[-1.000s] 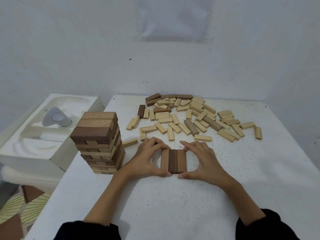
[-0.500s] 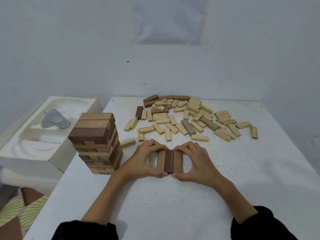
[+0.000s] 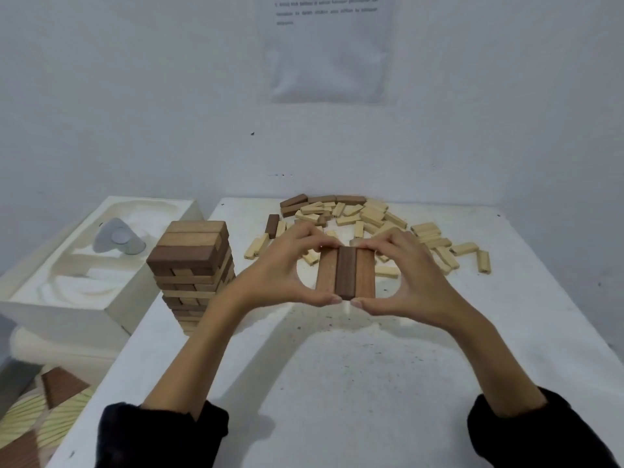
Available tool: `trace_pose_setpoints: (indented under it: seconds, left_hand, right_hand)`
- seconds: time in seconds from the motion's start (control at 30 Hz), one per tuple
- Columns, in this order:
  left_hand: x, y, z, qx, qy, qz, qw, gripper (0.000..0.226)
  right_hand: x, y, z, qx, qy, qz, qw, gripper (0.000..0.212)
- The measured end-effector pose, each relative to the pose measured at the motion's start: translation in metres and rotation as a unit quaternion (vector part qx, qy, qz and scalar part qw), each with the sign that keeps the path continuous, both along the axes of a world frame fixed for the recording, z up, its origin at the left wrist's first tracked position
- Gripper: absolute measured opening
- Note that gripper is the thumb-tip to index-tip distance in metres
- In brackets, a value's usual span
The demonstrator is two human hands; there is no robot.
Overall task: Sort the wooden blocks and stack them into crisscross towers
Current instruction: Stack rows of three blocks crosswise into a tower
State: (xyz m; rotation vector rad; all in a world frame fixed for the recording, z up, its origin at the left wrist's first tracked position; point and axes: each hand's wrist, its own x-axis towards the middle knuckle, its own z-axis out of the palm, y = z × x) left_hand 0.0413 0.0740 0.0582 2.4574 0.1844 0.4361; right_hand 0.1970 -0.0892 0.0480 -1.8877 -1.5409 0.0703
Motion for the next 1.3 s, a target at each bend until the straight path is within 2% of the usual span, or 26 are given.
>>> trace_pose_setpoints:
  seconds: [0.17,0.33,0.7,1.0,1.3]
  left_hand:
    - [-0.006,-0.004,0.057,0.067,-0.046,-0.002,0.997,0.072]
    - [-0.025,0.012,0.093,0.111,-0.030,0.022,0.993,0.071]
    - [-0.095,0.068,0.098,0.051,0.028,0.097,0.994,0.064]
    - [-0.129,0.100,0.087,0.013,0.070,0.105,0.992,0.082]
    - [-0.133,0.105,0.078,-0.018,0.071,0.096,0.993,0.068]
  right_hand:
    - [-0.003,-0.001,0.055,0.036,-0.043,0.006,0.998,0.081]
    - [-0.020,0.021,0.088,0.037,-0.065,0.020,0.997,0.083]
    - [-0.077,0.095,0.090,-0.013,-0.051,0.064,0.997,0.073]
    - [-0.109,0.128,0.081,-0.049,-0.051,0.076,0.995,0.068]
    - [-0.115,0.131,0.081,-0.076,-0.083,0.061,0.992,0.072]
